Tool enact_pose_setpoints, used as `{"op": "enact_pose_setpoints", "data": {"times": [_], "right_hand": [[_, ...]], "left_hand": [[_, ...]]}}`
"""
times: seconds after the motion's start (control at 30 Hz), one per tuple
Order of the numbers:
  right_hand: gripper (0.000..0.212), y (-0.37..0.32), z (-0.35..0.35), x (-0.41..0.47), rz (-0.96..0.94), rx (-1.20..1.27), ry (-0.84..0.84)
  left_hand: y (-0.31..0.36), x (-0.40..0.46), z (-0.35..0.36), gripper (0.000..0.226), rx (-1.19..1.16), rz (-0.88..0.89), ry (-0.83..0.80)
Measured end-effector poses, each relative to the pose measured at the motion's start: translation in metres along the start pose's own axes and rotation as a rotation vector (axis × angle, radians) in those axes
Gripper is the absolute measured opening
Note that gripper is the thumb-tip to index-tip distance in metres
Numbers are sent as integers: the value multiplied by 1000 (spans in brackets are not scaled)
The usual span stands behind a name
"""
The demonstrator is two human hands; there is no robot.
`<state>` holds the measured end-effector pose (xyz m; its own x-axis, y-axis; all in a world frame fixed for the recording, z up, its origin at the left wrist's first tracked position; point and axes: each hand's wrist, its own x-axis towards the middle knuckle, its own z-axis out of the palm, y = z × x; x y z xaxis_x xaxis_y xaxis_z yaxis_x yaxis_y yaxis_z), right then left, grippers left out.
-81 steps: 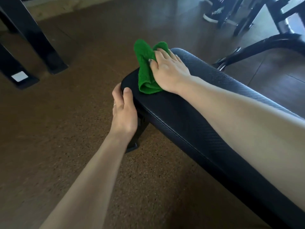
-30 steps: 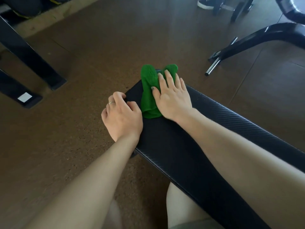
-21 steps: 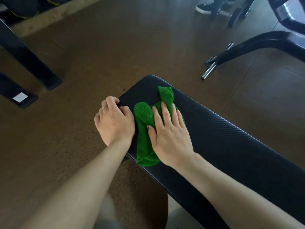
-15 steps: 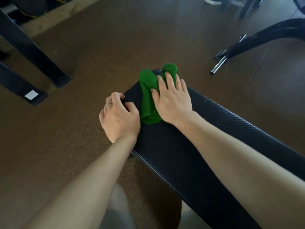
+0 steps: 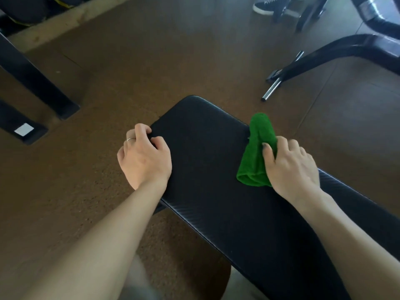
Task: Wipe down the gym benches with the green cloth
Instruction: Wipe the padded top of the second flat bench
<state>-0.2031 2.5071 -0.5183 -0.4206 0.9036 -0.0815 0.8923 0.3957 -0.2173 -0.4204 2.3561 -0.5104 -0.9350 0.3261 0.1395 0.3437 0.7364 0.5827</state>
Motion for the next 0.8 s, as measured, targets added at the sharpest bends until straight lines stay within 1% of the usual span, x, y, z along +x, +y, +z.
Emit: {"op": "enact_pose_setpoints", "data": {"times": [0.1,0.2,0.3,0.37,0.43,0.5,0.6,0.73,0.8], "right_hand": [[62,-6,0,11,59,-9,-31],[80,-19,-6,22,19,-85,-13],[81,-23,-4,15,-39,5,-46],[81,-24,3,10,-60,-1,-21],[77,-26,7,17,-48,-15,19],[68,-34,7,33,-25,11,26],[56,-70,6,66,-6,100,-36],[45,-133,12,106,-100,183,-107],[45,-138,12,109,-147,191,-117]], "left_hand": [[1,0,0,18,-10,-27,3],[0,0,0,18,-20,-24,7],[0,0,1,18,-20,-34,5],[0,0,2,18,-18,-33,8],[-1,0,3,18,-15,-28,11],[-1,0,5,17,-3,-23,12],[-2,1,6,16,23,-12,20],[-1,2,5,16,42,-4,7],[-1,3,4,17,39,-5,2]]}}
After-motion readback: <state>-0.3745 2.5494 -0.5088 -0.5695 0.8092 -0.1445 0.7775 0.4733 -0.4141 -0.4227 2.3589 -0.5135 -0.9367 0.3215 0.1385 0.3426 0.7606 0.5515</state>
